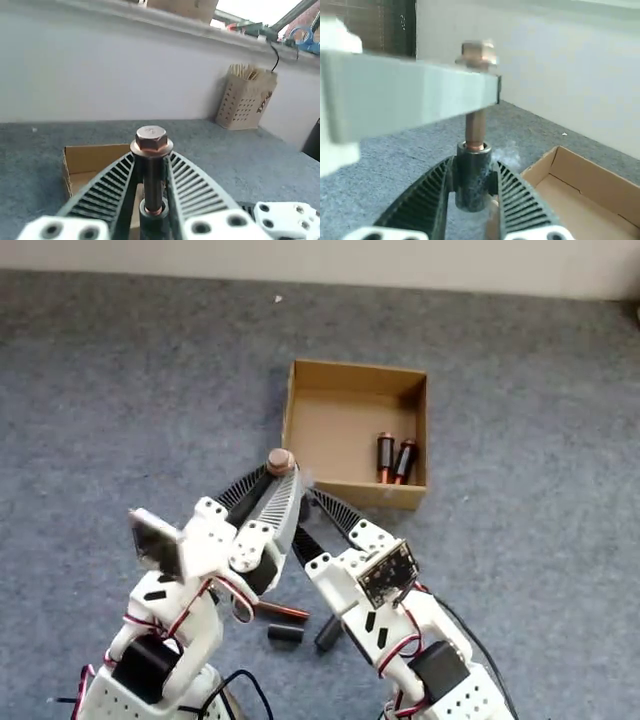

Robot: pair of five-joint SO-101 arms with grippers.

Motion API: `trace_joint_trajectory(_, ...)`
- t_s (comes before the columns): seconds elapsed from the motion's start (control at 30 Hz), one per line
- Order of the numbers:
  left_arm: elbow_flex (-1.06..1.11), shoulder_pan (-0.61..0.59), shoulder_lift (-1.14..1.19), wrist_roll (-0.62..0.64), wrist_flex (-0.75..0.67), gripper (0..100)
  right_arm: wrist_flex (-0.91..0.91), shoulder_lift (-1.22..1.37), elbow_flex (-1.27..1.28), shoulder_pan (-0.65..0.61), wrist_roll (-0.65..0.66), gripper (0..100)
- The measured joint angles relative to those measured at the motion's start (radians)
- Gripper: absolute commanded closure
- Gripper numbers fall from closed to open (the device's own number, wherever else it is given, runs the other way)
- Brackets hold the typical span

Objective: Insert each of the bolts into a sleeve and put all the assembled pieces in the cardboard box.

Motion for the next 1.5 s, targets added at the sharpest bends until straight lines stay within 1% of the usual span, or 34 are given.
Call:
trace_joint_trajectory(0.2, -0.002, 0.0, -0.002, 0.0, 0.064, 99, 0.0, 0.0, 0.0, -0.005, 0.0, 99.3)
trace_joint_trajectory(0.3, -0.002, 0.0, -0.002, -0.005, 0.072, 99, 0.0, 0.0, 0.0, -0.005, 0.0, 99.3)
trace_joint_trajectory(0.47, -0.002, 0.002, -0.002, -0.132, 0.08, 99, 0.0, 0.0, 0.0, -0.005, 0.0, 99.3)
trace_joint_trajectory(0.5, -0.002, 0.002, -0.002, -0.158, 0.089, 98, 0.0, 0.0, 0.0, -0.005, 0.0, 99.3)
trace_joint_trajectory(0.57, -0.002, 0.003, -0.002, -0.192, 0.106, 93, 0.0, 0.0, 0.0, -0.005, 0.0, 99.3)
trace_joint_trajectory(0.63, -0.002, 0.003, -0.002, -0.203, 0.117, 86, 0.0, 0.0, 0.0, -0.005, 0.0, 99.3)
trace_joint_trajectory(0.7, -0.002, 0.003, -0.002, -0.206, 0.135, 83, 0.0, 0.0, 0.0, -0.005, 0.0, 99.3)
trace_joint_trajectory(0.8, -0.002, -0.014, -0.002, -0.213, 0.178, 83, 0.0, 0.0, 0.0, 0.002, 0.0, 99.3)
trace_joint_trajectory(1.03, -0.009, -0.017, -0.002, -0.216, 0.189, 83, 0.002, 0.0, 0.0, 0.02, 0.0, 99.3)
trace_joint_trajectory(1.13, -0.061, -0.017, -0.002, -0.218, 0.239, 83, 0.0, 0.0, 0.0, 0.023, 0.002, 99.3)
trace_joint_trajectory(1.3, -0.187, -0.017, -0.003, -0.219, 0.376, 83, 0.002, 0.003, 0.0, 0.031, 0.002, 99.3)
trace_joint_trajectory(1.5, -0.287, -0.017, -0.003, -0.219, 0.514, 83, 0.002, -0.002, 0.0, 0.031, 0.002, 99.3)
